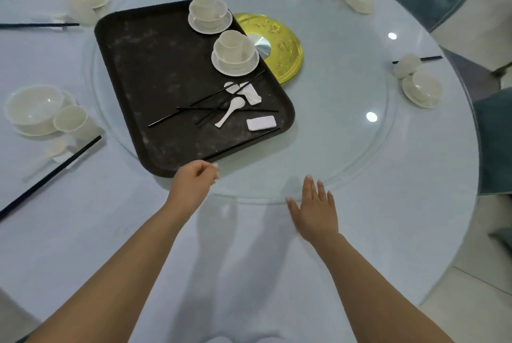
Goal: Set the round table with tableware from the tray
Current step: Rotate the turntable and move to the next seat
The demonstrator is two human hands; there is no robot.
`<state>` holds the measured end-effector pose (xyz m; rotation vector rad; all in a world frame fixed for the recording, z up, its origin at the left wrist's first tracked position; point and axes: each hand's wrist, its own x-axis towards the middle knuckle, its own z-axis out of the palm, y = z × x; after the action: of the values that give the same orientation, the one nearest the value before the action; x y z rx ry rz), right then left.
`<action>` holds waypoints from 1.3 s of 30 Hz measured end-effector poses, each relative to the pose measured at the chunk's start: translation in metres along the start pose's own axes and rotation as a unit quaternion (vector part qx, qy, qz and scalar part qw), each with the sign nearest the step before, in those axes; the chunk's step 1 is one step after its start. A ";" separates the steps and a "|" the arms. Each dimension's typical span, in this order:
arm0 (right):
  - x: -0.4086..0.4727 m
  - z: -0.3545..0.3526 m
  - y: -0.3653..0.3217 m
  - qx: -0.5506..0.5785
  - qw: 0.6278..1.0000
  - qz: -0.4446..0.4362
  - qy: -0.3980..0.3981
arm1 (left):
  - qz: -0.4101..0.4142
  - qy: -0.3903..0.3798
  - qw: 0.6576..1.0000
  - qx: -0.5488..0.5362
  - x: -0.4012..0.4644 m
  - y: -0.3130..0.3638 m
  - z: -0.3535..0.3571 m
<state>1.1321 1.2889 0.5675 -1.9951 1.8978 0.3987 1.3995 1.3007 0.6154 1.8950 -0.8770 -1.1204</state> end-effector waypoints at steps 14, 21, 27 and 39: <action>0.036 -0.031 0.021 0.091 0.994 0.059 0.031 | 0.005 0.002 0.991 0.132 0.007 0.011 0.017; 0.028 -0.027 0.029 0.126 0.989 0.063 0.037 | 0.024 -0.006 0.984 0.176 0.001 0.012 0.028; 0.027 -0.030 0.040 0.148 0.985 0.083 0.044 | 0.019 -0.037 0.977 0.208 -0.001 0.018 0.034; 0.041 -0.031 0.074 0.149 0.978 0.145 0.031 | 0.051 -0.043 0.970 0.234 0.005 0.031 0.047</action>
<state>1.0595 1.2361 0.5730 -1.5618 2.1497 0.1144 1.3535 1.2694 0.6250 2.1549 -1.3665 -0.9990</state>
